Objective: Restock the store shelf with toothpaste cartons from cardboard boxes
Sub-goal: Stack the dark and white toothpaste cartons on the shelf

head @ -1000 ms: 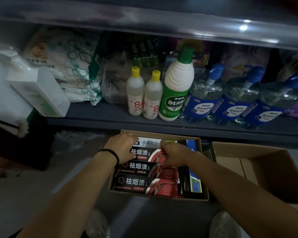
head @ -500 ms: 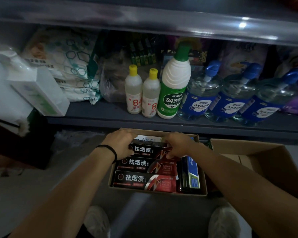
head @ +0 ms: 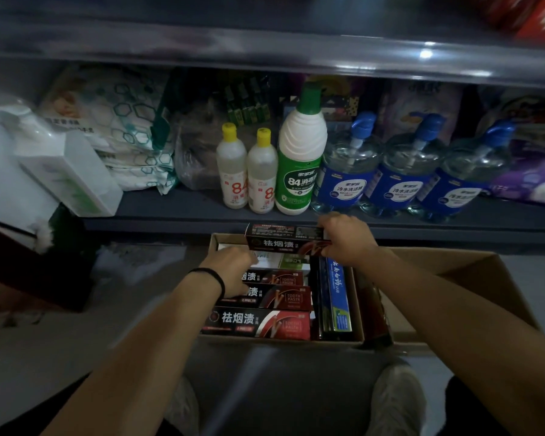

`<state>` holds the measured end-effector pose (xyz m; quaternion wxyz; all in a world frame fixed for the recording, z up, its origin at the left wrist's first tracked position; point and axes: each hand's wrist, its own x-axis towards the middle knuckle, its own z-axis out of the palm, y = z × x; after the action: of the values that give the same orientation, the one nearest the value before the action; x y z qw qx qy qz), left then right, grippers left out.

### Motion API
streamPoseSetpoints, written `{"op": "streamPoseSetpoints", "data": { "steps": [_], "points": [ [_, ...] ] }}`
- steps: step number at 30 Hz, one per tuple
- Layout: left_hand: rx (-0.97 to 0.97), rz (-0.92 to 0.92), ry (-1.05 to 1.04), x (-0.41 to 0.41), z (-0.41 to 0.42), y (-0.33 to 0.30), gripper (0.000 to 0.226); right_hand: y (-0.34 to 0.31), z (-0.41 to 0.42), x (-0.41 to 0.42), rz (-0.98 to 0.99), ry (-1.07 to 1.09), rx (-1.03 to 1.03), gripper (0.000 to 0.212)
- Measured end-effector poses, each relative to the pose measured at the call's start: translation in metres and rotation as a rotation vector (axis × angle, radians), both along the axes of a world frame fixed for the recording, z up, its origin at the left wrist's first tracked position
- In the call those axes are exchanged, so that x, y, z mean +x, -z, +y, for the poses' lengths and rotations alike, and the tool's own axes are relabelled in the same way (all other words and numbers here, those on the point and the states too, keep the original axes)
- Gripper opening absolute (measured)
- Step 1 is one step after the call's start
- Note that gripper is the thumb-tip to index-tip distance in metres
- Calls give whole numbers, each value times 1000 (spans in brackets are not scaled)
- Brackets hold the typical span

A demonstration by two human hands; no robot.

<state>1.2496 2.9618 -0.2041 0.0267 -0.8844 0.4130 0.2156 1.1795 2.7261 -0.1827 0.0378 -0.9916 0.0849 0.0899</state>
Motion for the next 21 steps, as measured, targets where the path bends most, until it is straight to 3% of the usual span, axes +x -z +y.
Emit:
{"op": "streamPoseSetpoints", "data": {
  "steps": [10, 21],
  "points": [
    [152, 157, -6, -14, -12, 34, 65, 4, -12, -6, -37, 66, 25, 41],
    [125, 228, -67, -10, -11, 43, 70, 14, -12, -7, 6, 81, 32, 40]
  ]
}}
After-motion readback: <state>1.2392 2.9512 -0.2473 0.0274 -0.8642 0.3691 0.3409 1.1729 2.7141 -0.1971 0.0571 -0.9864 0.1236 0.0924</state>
